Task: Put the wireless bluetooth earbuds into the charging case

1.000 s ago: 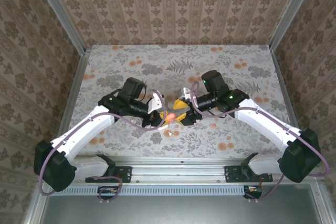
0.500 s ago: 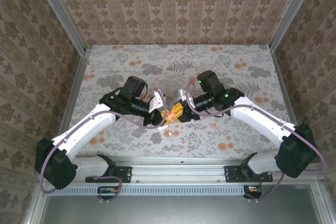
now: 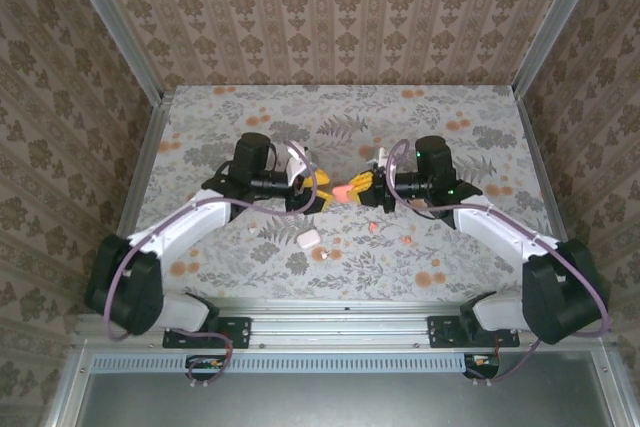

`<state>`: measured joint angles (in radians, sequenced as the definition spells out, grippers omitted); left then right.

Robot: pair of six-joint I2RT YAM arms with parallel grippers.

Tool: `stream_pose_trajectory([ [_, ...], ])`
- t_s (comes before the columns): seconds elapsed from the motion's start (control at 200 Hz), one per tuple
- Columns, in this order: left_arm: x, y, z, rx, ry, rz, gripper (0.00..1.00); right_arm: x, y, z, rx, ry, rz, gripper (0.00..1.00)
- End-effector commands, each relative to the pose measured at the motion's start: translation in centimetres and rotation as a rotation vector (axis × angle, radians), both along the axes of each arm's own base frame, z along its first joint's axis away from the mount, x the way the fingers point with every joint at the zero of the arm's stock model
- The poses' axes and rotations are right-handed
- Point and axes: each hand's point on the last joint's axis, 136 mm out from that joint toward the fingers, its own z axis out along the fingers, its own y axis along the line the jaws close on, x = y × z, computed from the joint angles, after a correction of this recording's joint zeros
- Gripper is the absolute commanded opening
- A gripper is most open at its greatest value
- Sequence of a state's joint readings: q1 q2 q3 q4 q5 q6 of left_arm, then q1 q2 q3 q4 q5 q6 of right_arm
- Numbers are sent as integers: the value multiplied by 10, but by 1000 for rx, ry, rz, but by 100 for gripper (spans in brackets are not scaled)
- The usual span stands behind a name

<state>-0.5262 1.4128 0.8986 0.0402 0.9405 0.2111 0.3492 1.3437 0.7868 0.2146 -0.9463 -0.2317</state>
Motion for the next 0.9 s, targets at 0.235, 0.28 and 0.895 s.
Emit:
stream_pose_trajectory([
  [0.235, 62, -1, 35, -191, -94, -38, 60, 70, -6, 14, 204, 48, -142, 11],
  [0.28, 62, -1, 35, -195, -108, -39, 61, 74, -5, 15, 228, 41, -145, 11],
  [0.895, 64, -2, 26, -221, -119, -78, 59, 66, 14, 42, 232, -72, 100, 13],
])
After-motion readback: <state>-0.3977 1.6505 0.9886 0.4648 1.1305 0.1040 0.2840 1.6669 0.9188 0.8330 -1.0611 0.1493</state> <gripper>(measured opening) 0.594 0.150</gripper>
